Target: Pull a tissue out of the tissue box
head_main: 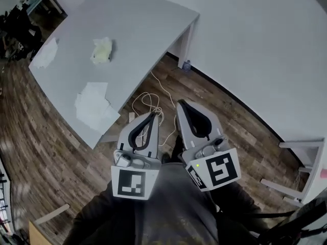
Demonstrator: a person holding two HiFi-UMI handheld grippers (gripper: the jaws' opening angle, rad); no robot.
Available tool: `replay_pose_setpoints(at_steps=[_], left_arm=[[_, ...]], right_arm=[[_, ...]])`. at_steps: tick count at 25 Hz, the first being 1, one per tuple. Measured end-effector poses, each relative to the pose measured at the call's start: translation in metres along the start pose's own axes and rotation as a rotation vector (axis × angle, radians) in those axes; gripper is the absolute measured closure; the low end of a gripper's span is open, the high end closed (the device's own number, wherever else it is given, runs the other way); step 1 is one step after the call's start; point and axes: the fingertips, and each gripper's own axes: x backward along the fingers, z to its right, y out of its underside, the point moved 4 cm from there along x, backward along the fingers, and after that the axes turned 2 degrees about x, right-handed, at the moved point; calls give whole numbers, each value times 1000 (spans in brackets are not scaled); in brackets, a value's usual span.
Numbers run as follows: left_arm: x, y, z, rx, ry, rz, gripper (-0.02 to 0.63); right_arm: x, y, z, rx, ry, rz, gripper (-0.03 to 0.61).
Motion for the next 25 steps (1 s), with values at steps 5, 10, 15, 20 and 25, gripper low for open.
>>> replay_pose_setpoints(at_steps=[5,10,15,20,25], left_arm=[[-43,6,-75,14,-169,-2,615],[-112,11,-145,76,-340,-42,615],[-173,11,-208,114,-479,-117,615],[-197,26,-266,234,-635,-153,615],[-208,36,-306,283,-738,-172,615]], right_arm=[[-101,1,19,11,-145,9,577],[-218,15,43,29,-347,-59,577],[-324,28,57,15,-569,-159,577],[-397,45,41,27,-736,-225,577],[-441,63,24,20,-858,-284,577]])
